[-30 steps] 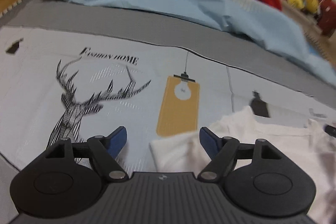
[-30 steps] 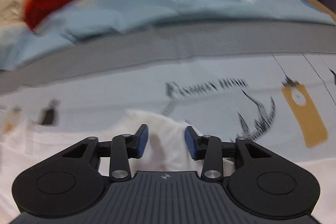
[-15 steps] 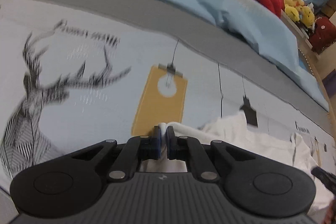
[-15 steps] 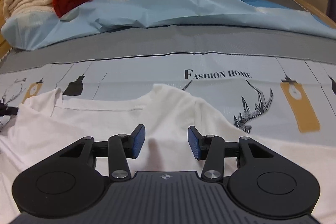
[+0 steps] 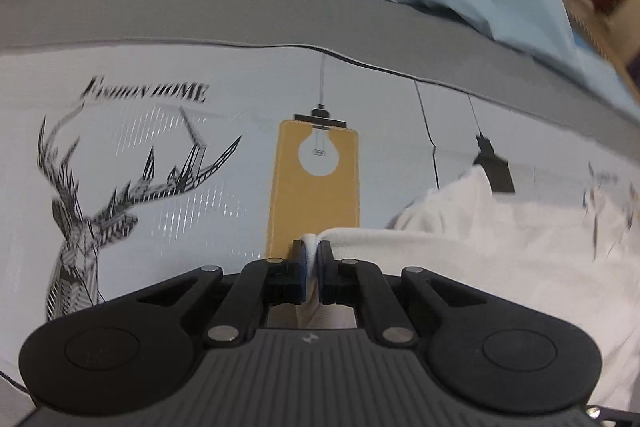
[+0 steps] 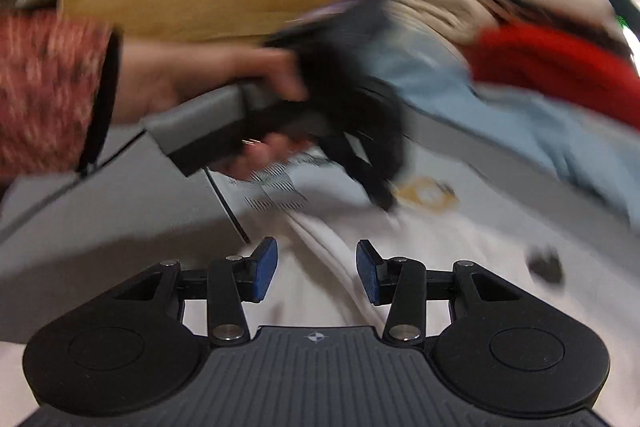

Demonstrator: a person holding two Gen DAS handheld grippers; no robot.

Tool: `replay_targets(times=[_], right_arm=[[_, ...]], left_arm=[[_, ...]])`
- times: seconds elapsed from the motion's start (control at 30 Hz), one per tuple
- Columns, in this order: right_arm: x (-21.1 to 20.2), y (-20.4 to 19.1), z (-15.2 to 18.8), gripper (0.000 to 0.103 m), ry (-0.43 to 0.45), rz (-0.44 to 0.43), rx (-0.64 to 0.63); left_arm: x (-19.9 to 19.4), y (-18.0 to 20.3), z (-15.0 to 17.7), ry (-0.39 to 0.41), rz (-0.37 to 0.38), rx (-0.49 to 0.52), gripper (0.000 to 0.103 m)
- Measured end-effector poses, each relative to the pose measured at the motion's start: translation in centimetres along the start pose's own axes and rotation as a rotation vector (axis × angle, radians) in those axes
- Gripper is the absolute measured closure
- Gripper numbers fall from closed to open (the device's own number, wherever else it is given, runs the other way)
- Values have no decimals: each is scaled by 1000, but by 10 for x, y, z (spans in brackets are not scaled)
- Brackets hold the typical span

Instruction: Fold small clothes

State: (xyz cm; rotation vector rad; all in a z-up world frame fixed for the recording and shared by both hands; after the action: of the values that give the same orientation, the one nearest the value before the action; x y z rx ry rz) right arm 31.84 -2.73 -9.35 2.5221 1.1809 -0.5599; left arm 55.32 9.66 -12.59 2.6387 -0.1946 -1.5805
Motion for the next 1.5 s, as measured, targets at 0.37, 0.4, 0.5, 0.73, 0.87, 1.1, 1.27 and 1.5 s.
replay_targets(times=[0.37, 0.4, 0.5, 0.73, 0.87, 1.1, 1.27, 1.5], right_arm=[[47, -43, 22, 100, -95, -75, -174], [48, -41, 24, 100, -99, -78, -148], [45, -37, 24, 95, -94, -102, -81], [-61, -12, 12, 48, -29, -109, 227], [-158, 8, 40, 45, -43, 65, 300], [-286, 15, 109, 39, -207, 456, 580], [-345, -11, 187, 38, -276, 534, 822], [-380, -29, 235, 38, -356, 482, 945]], left_arm=[[4, -11, -2, 28, 6, -59, 98], [4, -13, -2, 35, 13, -82, 97], [-3, -16, -2, 73, -21, -104, 75], [-66, -35, 45, 137, -52, -123, 17], [-84, -33, 107, 67, -36, -102, 17], [-137, -3, 221, 6, -18, -134, 17], [-157, 11, 308, -86, 21, -106, 17], [-185, 21, 363, -92, 61, -83, 11]])
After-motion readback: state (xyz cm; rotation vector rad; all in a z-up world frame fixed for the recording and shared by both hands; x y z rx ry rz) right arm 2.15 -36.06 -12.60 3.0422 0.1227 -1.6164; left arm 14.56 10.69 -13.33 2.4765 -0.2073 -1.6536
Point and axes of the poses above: each gripper's, at about its wrist camera, not at the fingertips, and x roughly the way its jaws point, y to its right, z to its underside, the point moved 6 cm from there along x, roughly the way its jaws point, and after that the axes turned 1 degree about y, right-handed, at the moved point
